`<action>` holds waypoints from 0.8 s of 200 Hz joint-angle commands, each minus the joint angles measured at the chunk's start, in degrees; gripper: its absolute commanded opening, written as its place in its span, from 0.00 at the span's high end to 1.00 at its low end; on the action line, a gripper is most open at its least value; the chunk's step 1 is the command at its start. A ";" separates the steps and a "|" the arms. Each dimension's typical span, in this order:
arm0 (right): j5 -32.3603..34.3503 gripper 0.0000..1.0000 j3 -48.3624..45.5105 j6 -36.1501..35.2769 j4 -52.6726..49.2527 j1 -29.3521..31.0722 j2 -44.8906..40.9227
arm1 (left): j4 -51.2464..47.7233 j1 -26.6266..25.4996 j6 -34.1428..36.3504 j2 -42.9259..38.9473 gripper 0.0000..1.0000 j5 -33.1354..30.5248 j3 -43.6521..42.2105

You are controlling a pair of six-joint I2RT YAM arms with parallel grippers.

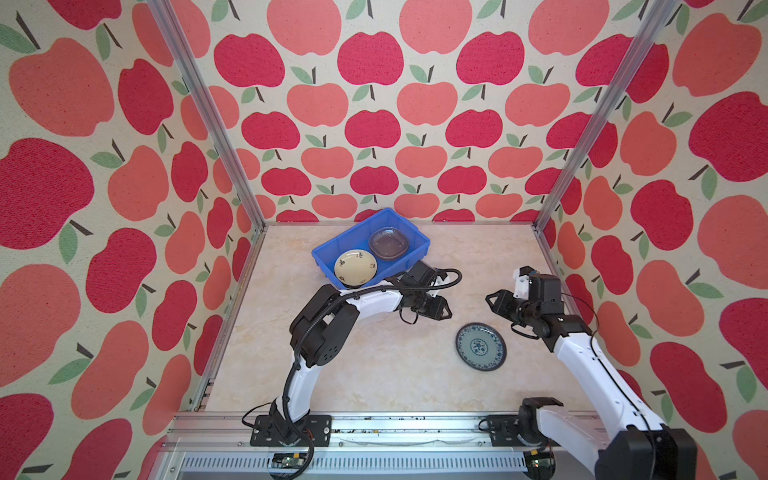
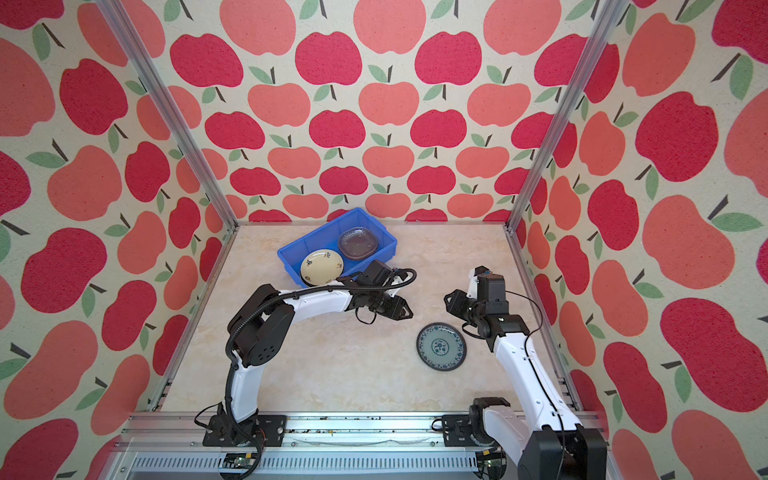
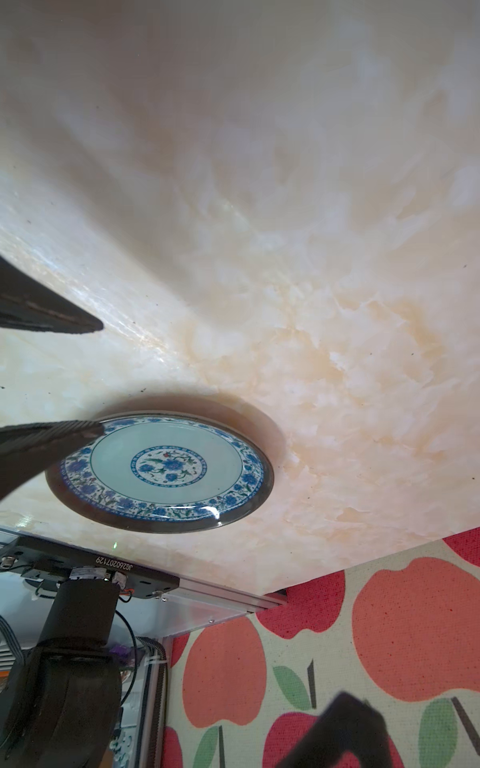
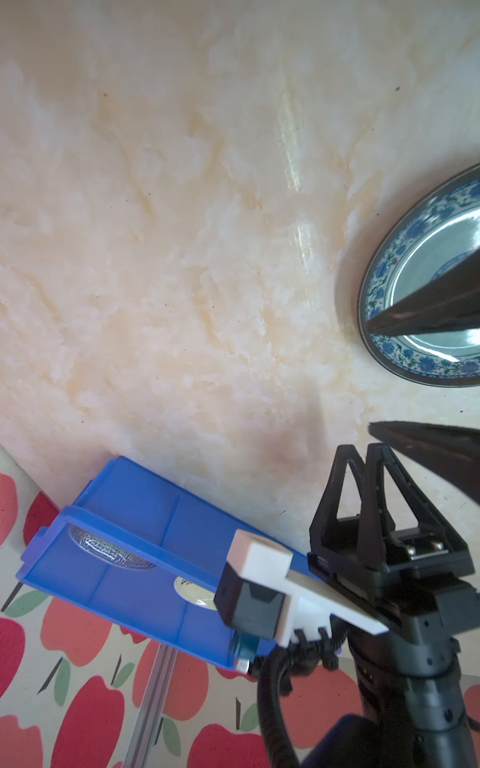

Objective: Place the plates into the plastic bin on the countertop
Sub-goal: 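Move both grippers away from the bin toward the blue-and-white plate, then grasp the blue-and-white plate edge with the left gripper while the right approaches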

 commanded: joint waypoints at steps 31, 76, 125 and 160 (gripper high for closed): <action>-1.76 0.63 -2.07 1.64 0.97 -1.39 -1.51 | 0.74 -0.92 -0.13 4.82 0.65 6.58 5.05; -1.97 0.63 -2.43 1.84 1.77 -1.48 -1.35 | -1.80 -1.53 1.29 8.04 0.66 9.90 7.09; -2.76 0.63 -3.69 2.57 3.32 -1.55 -0.98 | -5.06 -2.66 2.81 10.59 0.69 10.72 8.50; -3.13 0.63 -4.59 2.89 4.10 -1.50 -1.15 | -7.69 -3.38 3.87 12.17 0.70 10.63 10.56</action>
